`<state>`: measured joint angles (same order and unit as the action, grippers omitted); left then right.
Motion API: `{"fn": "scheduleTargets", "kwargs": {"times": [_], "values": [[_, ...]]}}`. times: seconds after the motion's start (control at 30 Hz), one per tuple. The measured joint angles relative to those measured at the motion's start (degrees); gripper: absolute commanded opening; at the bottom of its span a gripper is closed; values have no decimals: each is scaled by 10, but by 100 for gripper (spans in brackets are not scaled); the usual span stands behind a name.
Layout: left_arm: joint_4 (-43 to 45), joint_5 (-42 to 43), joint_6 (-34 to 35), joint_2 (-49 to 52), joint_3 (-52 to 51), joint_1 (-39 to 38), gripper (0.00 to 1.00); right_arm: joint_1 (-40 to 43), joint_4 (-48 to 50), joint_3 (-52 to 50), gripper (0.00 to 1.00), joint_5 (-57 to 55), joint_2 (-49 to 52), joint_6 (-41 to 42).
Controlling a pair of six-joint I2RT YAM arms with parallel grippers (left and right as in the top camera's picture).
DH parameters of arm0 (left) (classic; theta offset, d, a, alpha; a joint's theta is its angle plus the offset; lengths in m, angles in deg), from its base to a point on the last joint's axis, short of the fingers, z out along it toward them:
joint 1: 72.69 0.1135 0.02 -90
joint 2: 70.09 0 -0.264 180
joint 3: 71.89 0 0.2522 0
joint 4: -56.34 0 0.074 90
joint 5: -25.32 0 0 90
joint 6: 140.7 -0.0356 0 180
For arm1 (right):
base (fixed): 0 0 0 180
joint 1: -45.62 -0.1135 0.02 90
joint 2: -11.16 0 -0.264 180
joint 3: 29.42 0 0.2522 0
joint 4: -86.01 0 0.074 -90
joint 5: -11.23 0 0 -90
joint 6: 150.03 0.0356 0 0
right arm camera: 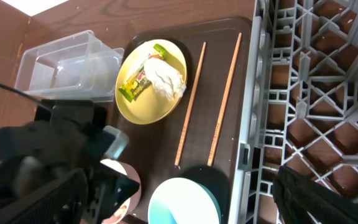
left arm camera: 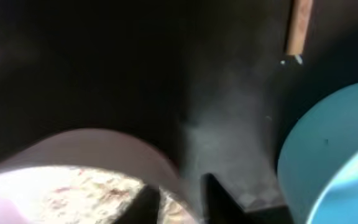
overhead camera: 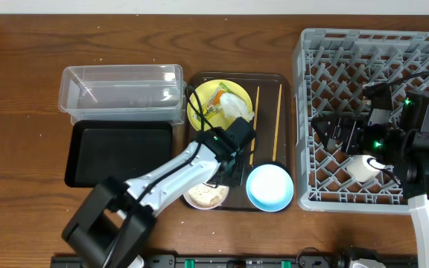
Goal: Sort waste into correct bins and load items into the dishwasher rack
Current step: 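Grasp the rim of the white bowl of rice with the left gripper, then lift the bowl over the black tray and tip the rice out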
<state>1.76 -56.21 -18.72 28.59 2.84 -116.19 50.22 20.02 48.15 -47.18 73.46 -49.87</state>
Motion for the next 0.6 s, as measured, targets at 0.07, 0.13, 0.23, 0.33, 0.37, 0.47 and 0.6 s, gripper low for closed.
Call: {"fn": "scheduleTargets", "kwargs": {"times": [0.07, 0.13, 0.23, 0.33, 0.37, 0.47, 0.6], "values": [[1, -2, 4, 0, 0, -1, 6, 0, -3, 0, 95, -1, 0, 0], [4, -8, 8, -2, 0, -1, 6, 0, -4, 0, 95, -1, 0, 0], [0, -14, 10, -11, 0, -1, 6, 0, -4, 0, 95, -1, 0, 0], [-18, -15, 5, -35, 0, 1, 6, 0, -4, 0, 95, -4, 0, 0], [-25, -14, 0, -46, 0, 3, 6, 0, -5, 0, 95, -5, 0, 0], [-40, 5, -24, -95, 0, 24, 6, 0, -5, 0, 95, -10, 0, 0], [-40, 86, -75, -178, 3, 107, 6, 0, -6, 0, 95, -14, 0, -1]]}}
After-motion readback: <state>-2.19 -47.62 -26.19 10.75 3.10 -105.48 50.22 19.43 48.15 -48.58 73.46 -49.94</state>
